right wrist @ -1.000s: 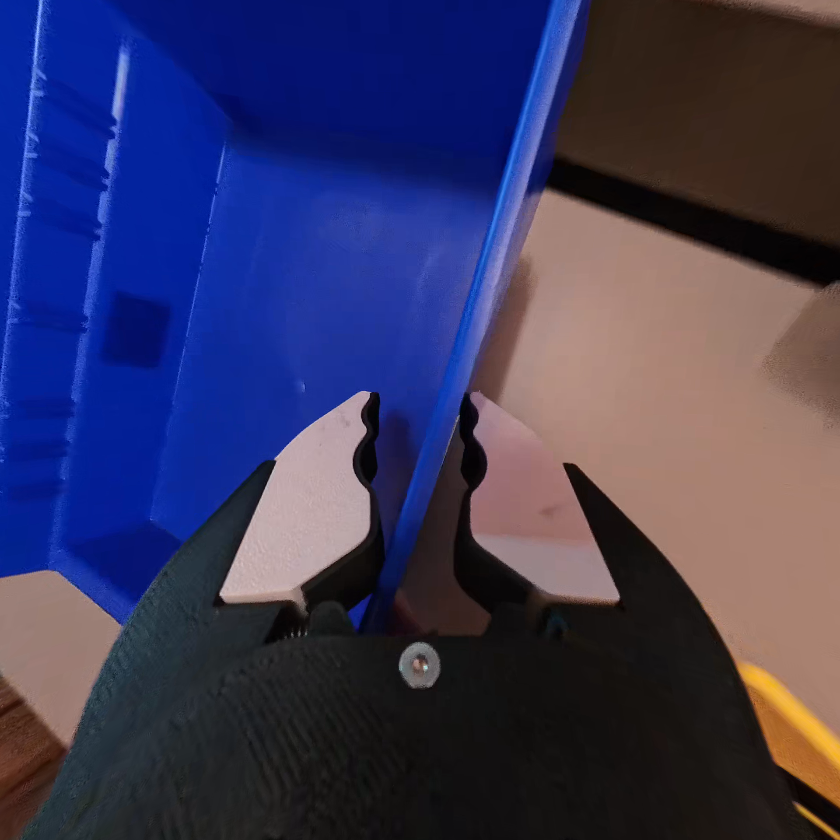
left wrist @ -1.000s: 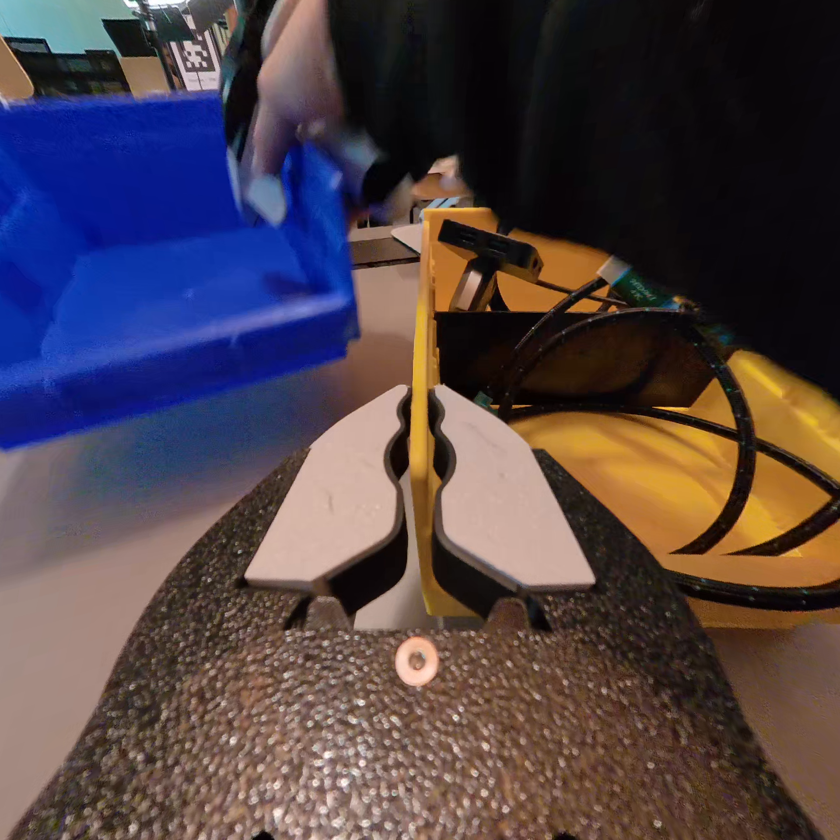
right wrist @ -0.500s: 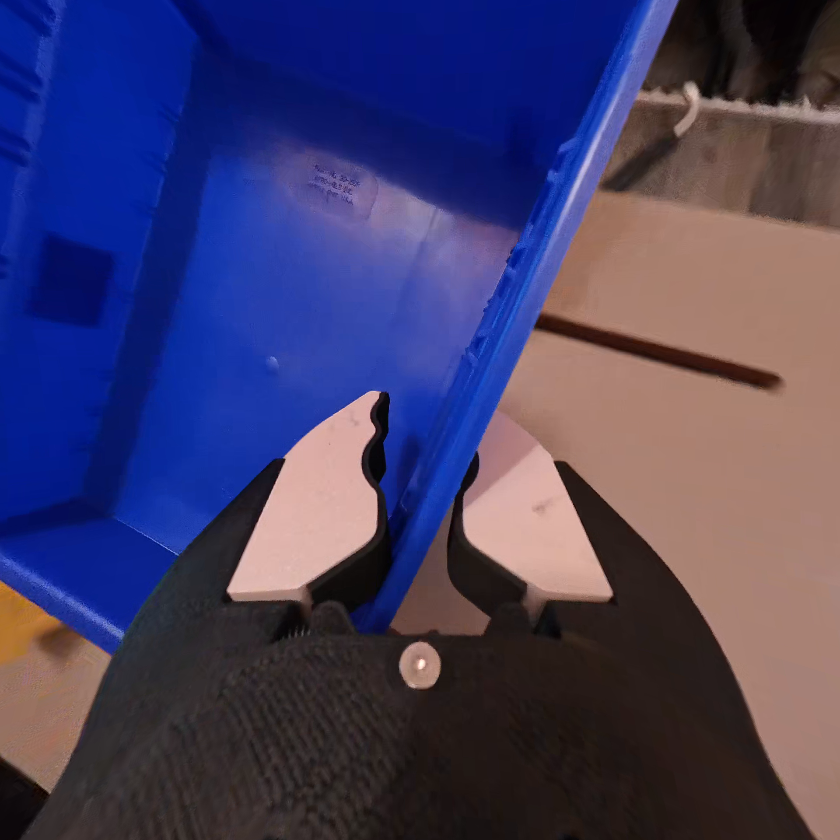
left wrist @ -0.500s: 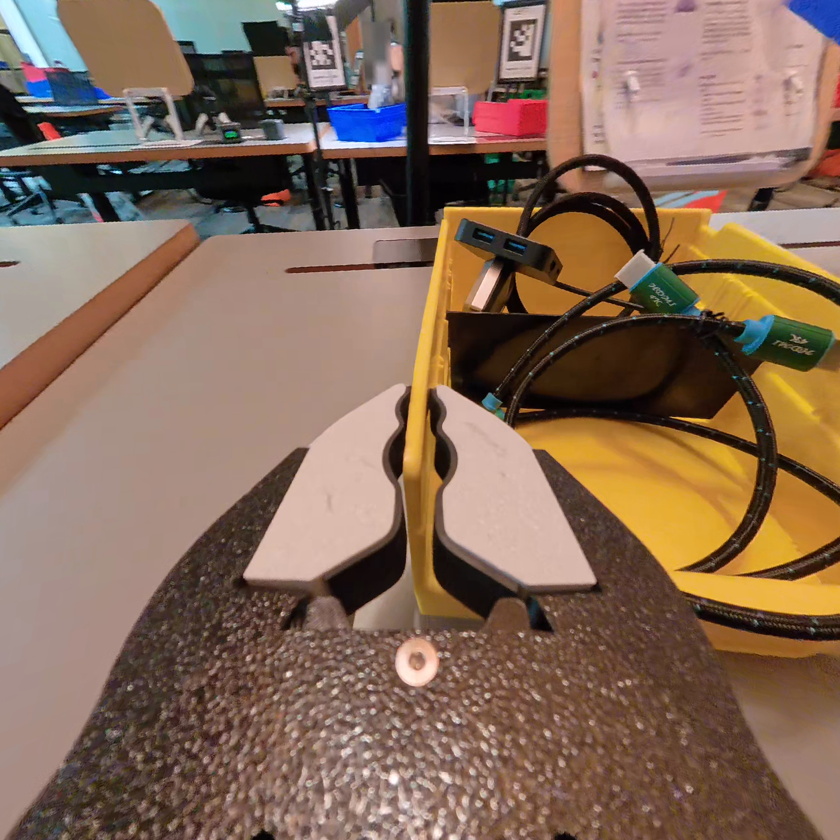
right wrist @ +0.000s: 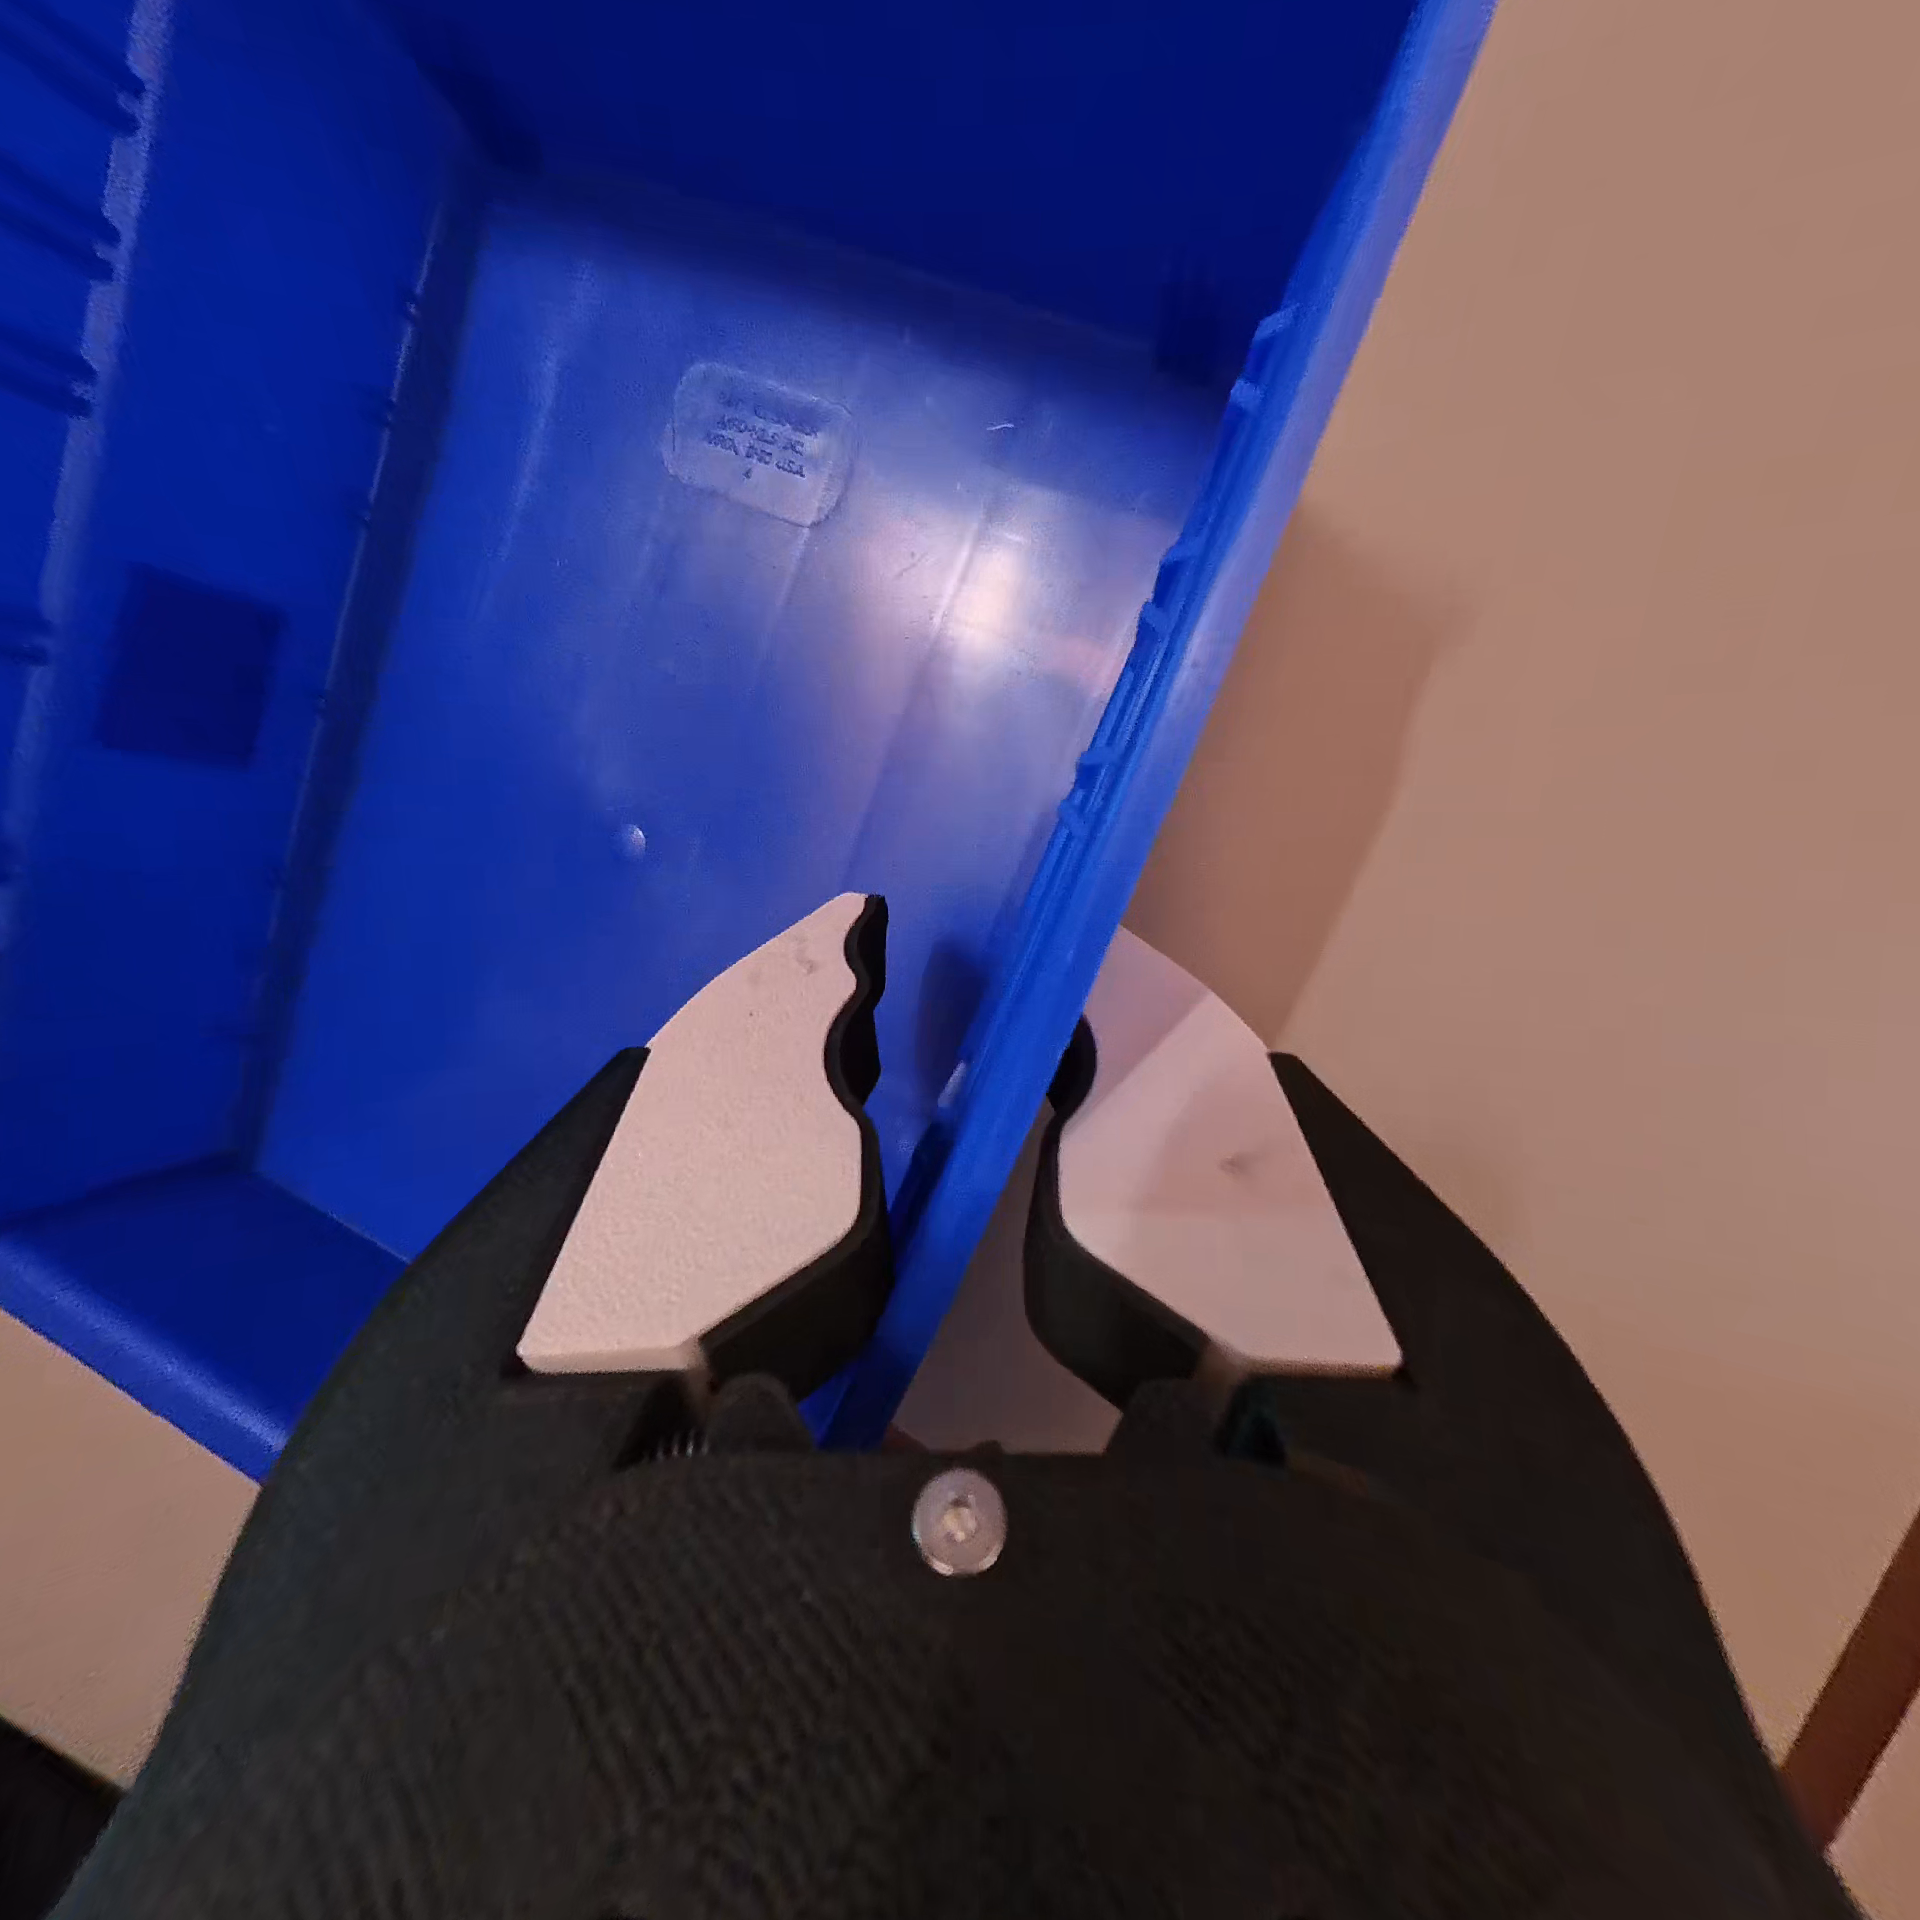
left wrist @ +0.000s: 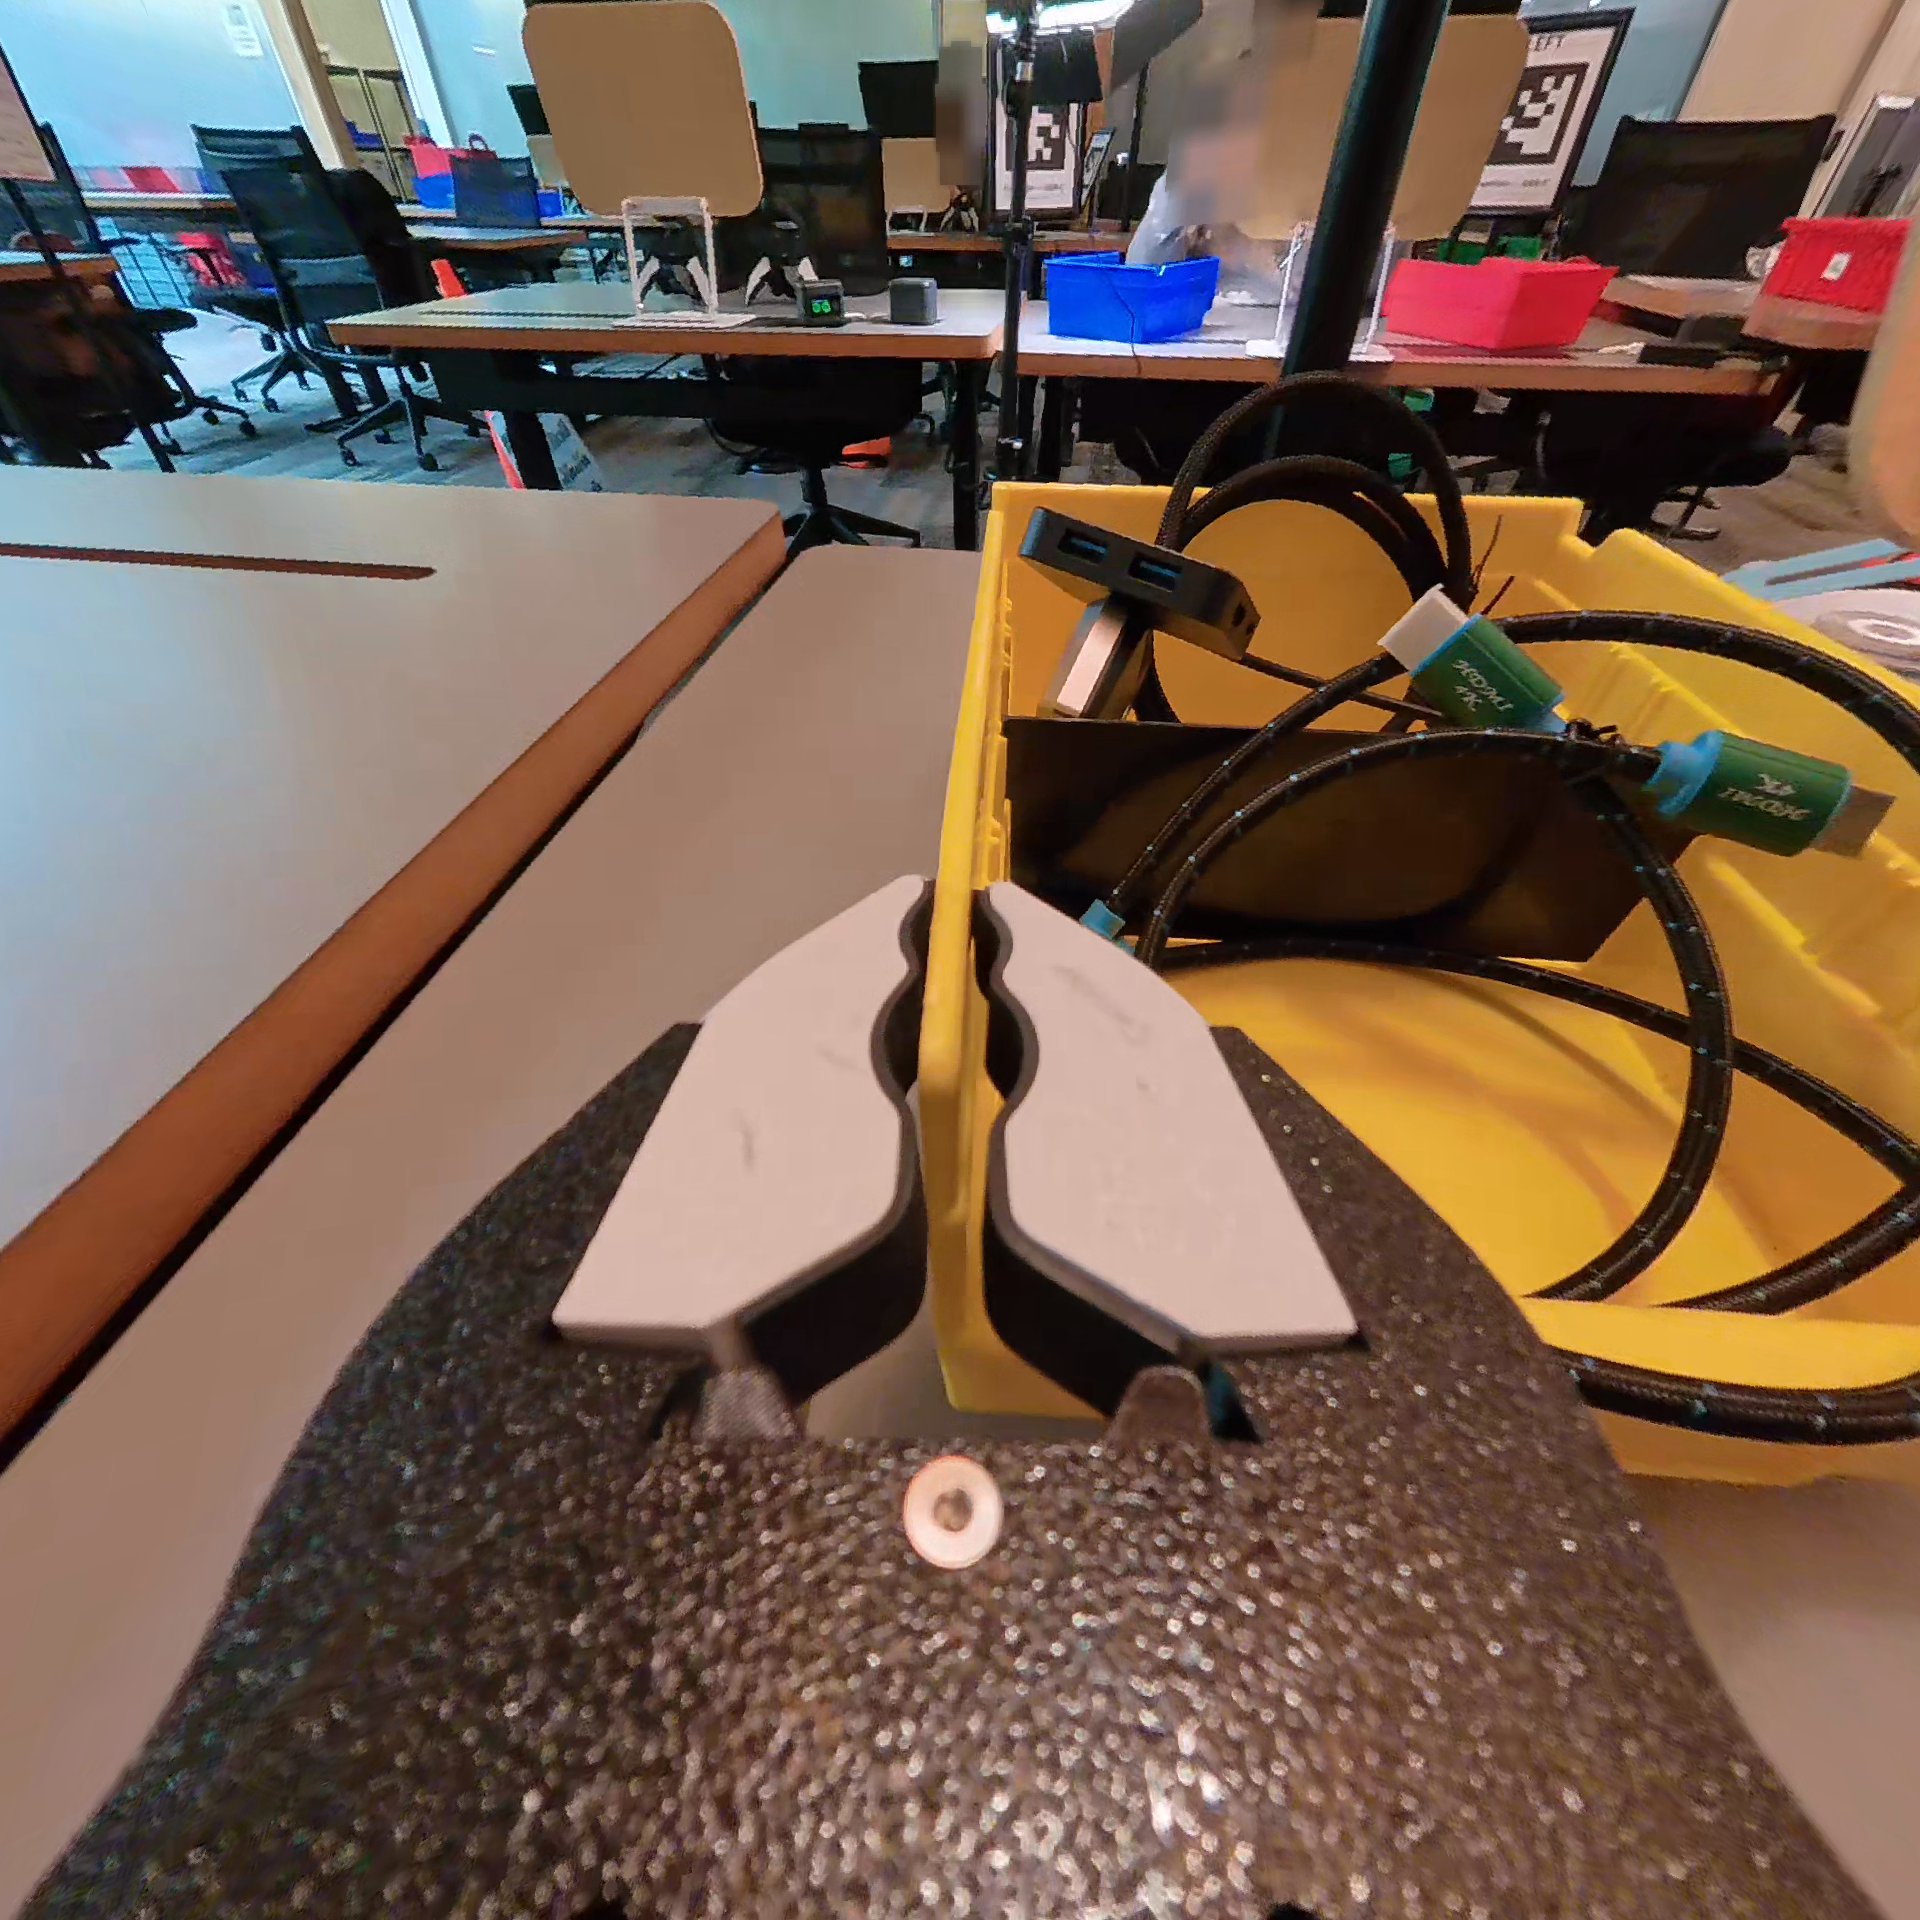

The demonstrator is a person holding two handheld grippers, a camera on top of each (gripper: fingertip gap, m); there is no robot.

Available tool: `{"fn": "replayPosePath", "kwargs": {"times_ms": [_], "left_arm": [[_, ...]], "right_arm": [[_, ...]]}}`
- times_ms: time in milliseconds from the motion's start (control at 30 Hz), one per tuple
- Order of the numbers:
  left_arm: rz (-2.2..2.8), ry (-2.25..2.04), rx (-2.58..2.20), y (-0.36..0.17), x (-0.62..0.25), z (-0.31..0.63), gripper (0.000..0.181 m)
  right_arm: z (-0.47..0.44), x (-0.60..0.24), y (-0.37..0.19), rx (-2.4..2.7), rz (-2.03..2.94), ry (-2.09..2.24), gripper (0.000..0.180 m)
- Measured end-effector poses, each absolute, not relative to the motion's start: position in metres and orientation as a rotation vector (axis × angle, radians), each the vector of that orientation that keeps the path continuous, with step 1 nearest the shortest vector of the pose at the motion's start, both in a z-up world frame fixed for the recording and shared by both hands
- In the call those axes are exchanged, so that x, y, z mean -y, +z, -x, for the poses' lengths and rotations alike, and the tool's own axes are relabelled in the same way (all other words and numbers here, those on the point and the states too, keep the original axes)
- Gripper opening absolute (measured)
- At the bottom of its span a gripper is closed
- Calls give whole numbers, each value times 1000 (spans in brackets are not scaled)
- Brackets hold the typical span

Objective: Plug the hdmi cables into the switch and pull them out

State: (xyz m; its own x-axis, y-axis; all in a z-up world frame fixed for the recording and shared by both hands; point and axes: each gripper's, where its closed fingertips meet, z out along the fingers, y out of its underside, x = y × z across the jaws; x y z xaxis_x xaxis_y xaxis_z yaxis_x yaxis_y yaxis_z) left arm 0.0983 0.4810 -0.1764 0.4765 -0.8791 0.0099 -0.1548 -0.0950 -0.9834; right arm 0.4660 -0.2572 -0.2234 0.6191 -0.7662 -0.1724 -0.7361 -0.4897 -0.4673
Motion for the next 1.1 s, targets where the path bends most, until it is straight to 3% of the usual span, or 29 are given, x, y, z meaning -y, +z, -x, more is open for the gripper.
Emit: {"fn": "replayPosePath", "kwargs": {"times_ms": [367,533,633,733,767,933,1100], "left_arm": [[1564,-716,-975,-178,-506,-112,8],[1626,-678,-1078,-182,-504,-110,9],[1564,-635,-1219,-170,-496,-113,34],[1398,-608,-1329,-138,-488,-127,43],[1360,-607,-1363,-129,-486,-135,49],[1424,-618,-1581,-127,-493,-196,90],[1474,-519,-1728,-149,-519,-232,91]], "right_arm": [[-510,240,-236,-1083,2398,-172,31],[-526,264,-186,-1077,2342,-644,59],[-493,259,-131,-1041,2190,-836,71],[-408,177,-96,-692,2001,-563,86],[-376,148,-92,-558,1962,-459,82],[-288,57,-121,-291,1967,-301,87],[-259,19,-136,-180,1992,-260,88]]}}
